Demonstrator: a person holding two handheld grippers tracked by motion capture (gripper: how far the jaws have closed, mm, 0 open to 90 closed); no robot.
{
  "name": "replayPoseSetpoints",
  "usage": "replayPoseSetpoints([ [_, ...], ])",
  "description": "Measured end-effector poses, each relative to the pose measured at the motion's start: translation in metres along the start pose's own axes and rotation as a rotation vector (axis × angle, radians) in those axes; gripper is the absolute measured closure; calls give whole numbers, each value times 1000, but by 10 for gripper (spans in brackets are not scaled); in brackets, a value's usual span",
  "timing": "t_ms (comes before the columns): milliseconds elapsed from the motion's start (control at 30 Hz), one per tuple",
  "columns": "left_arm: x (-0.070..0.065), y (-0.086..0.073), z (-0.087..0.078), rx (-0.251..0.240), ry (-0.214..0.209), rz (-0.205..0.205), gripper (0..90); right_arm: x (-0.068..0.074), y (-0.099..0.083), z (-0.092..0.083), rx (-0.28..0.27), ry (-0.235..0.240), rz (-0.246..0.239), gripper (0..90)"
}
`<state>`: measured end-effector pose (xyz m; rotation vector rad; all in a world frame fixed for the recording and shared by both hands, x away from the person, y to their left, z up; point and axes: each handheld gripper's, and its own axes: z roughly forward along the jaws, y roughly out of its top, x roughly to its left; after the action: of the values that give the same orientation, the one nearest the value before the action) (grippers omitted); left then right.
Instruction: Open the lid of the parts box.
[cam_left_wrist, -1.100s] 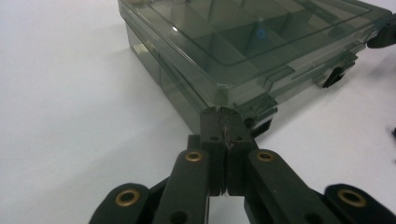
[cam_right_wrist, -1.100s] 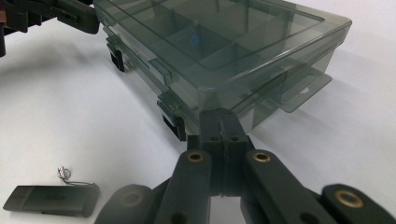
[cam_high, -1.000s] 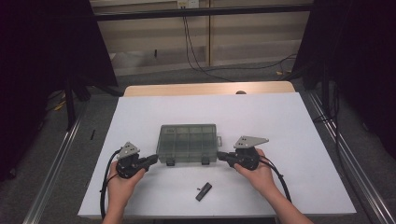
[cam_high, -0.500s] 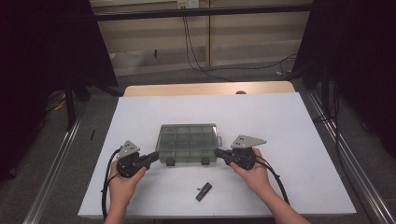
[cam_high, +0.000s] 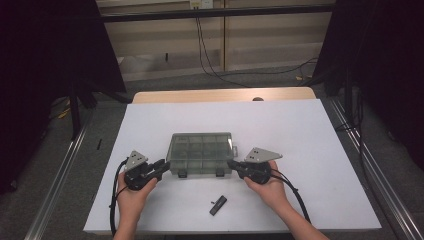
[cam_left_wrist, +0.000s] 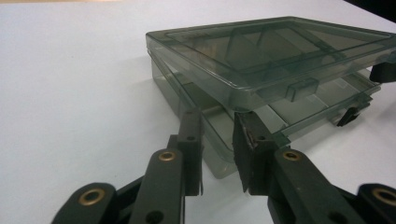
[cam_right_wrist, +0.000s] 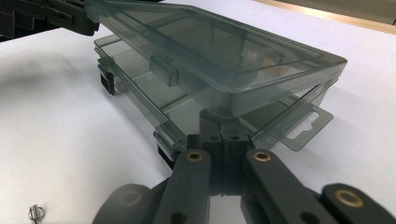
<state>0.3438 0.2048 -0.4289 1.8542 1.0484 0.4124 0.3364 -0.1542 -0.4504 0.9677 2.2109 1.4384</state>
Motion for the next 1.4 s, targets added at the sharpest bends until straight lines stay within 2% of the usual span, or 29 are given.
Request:
replayPoseSetpoints([
  [467,-3,4,6,-93,41,-19,707,2,-2,0,-14,-12,-3,900],
  [867,-5,6,9,-106,58,-23,714,2,-2,0,-15,-14,6,900],
  [933,-6,8,9,-119,68,-33,717,2,-2,0,-17,-13,9,900],
  [1000,-6,9,9,-116,74,-23,725,2,-3,0,-19,-10,16,900],
  [1200,-6,12,11,-135,94,-28,736,2,-3,0,-19,-13,14,900],
  [1300,-7,14,12,-141,114,-13,737,2,-3,0,-20,-13,14,900],
  [1400,-7,16,13,-147,118,-21,750,2,-3,0,-19,-12,16,900],
])
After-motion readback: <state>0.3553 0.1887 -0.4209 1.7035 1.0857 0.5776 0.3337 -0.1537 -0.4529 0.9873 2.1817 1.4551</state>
